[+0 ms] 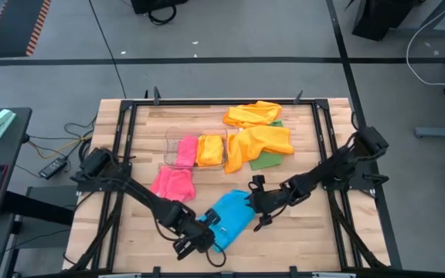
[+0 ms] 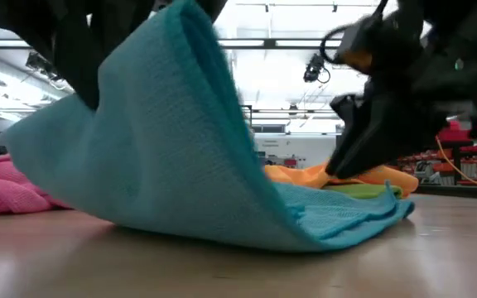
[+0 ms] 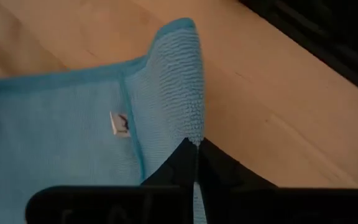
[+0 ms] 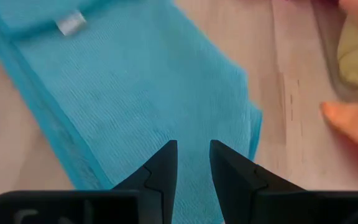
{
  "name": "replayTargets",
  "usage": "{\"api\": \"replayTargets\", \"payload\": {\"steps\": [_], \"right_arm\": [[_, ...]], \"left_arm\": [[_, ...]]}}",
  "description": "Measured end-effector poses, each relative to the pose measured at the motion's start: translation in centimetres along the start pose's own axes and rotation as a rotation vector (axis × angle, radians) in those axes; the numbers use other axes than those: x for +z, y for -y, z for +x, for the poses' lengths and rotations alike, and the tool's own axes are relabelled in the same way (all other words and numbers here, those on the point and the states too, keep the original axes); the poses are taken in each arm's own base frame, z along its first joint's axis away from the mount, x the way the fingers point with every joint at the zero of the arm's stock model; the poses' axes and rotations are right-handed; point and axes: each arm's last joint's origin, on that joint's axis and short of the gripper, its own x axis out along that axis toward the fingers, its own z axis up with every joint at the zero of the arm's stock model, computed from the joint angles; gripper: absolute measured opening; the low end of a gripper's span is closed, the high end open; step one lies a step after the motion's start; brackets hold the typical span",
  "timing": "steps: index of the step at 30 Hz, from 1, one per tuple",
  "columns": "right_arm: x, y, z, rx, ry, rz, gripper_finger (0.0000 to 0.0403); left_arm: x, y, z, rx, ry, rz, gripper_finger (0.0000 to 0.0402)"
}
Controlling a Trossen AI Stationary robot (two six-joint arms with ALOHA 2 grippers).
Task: Fold microfiber towels
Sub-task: Fold the blue microfiber cloth
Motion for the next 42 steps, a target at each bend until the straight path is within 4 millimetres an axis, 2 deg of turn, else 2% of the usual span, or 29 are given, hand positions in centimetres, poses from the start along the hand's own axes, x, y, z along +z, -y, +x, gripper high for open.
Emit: {"api": "replayTargets", "payload": {"steps": [3, 9, 16, 23, 30, 34, 38, 42], "right_arm": [[-0.5, -0.2, 0.9, -0.007, -0.019, -0.004, 0.0104], [-1.4, -0.2, 2.1, -0.021, -0.059, 0.0, 0.0104], [-1.3, -0.2, 2.1, -0.022, -0.059, 0.001, 0.0104], [-1.4, -0.2, 2.1, -0.022, -0.061, 0.009, 0.0104], [-1.4, -0.2, 2.1, -0.02, -0.065, 0.012, 0.0104], [-1.4, -0.2, 2.1, -0.021, -0.066, 0.014, 0.0104], [-1.5, -0.2, 2.1, -0.021, -0.066, 0.013, 0.0104], [-1.5, -0.2, 2.1, -0.02, -0.066, 0.013, 0.0104]], "left_arm": [[-0.1, -0.7, 0.0, 0.008, 0.013, 0.041, 0.0024], [-0.5, -2.6, 0.0, 0.028, 0.034, 0.098, 0.0008], [-0.6, -4.0, 0.0, 0.068, 0.062, 0.204, 0.003], [-1.2, -5.8, 0.0, 0.109, 0.057, 0.198, 0.0008], [-2.0, -7.7, 1.5, 0.16, 0.056, 0.168, 0.0032], [-2.7, -8.1, 2.9, 0.149, 0.024, 0.171, 0.0023], [-2.9, -8.6, 3.4, 0.165, 0.036, 0.164, 0.001], [-3.3, -9.2, 3.8, 0.177, 0.029, 0.148, 0.002]]}}
